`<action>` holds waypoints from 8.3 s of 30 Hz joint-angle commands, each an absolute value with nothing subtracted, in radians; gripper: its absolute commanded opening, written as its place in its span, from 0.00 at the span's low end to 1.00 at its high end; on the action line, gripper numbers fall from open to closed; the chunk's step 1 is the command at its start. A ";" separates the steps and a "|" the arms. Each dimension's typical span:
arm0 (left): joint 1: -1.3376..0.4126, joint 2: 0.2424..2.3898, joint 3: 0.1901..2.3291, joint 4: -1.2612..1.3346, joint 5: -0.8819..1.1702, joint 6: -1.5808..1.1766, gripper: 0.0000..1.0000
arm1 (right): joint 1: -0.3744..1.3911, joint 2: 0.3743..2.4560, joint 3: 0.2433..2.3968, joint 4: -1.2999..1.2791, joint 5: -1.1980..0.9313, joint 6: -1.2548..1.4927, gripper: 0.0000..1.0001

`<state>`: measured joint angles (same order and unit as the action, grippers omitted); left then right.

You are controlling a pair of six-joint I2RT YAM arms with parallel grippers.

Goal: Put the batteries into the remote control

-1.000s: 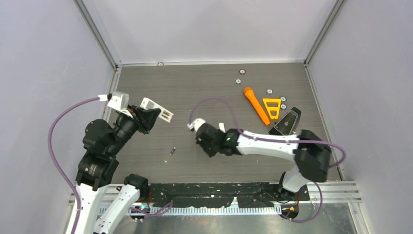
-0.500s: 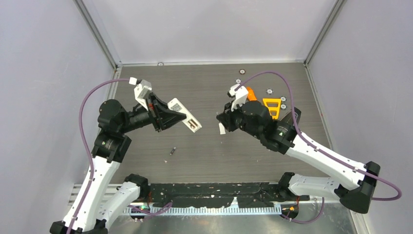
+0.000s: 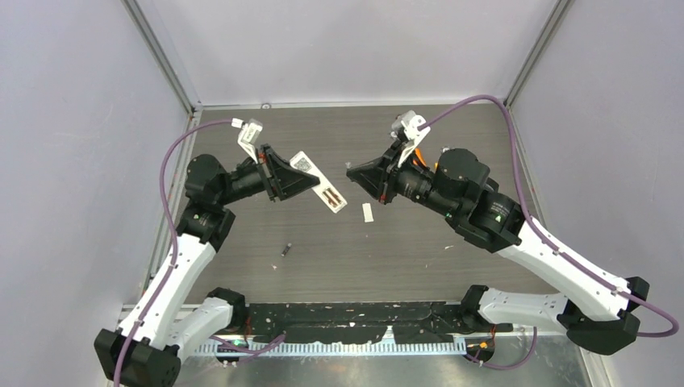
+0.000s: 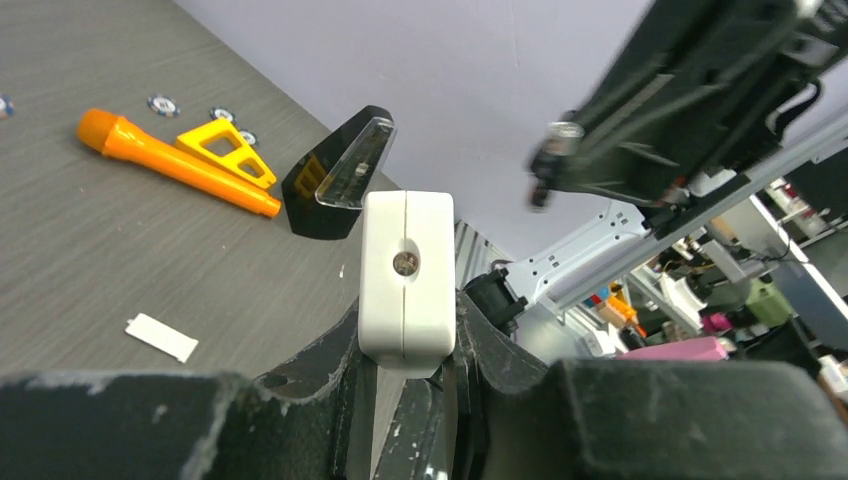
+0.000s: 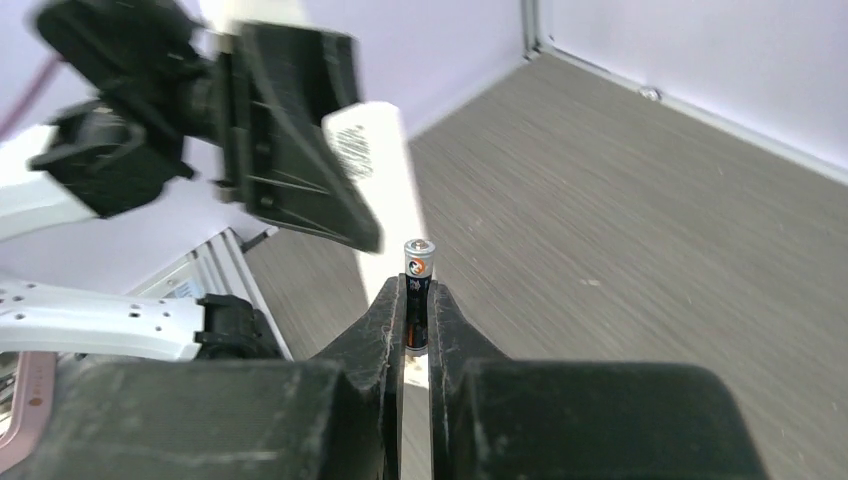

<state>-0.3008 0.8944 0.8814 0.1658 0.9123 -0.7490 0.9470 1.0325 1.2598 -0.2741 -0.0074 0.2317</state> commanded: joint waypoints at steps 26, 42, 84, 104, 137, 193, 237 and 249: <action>-0.296 0.984 0.799 0.524 0.922 -1.170 0.00 | 1.069 1.173 1.332 -0.290 0.094 -0.019 0.09; -0.296 0.978 0.778 0.604 0.860 -1.326 0.00 | 1.068 1.171 1.305 -0.334 0.058 -0.016 0.12; -0.296 0.968 0.788 0.542 0.846 -1.295 0.00 | 1.069 1.226 1.378 -0.424 0.083 -0.004 0.34; -0.296 0.939 0.759 0.526 0.784 -1.237 0.00 | 0.986 1.123 1.439 -0.439 0.053 0.331 0.91; -0.296 0.847 0.758 0.405 0.642 -1.221 0.00 | 0.819 1.245 1.203 0.056 -0.340 1.039 0.76; -0.293 0.859 0.741 0.342 0.537 -1.339 0.00 | 0.769 1.215 1.129 0.237 -0.421 1.084 0.68; -0.189 0.848 0.768 0.321 0.545 -1.255 0.00 | 0.702 1.129 1.109 0.189 -0.402 1.002 0.96; -0.042 0.772 0.988 -0.286 0.427 -0.853 0.00 | 0.652 1.368 1.260 -0.254 -0.474 0.546 0.83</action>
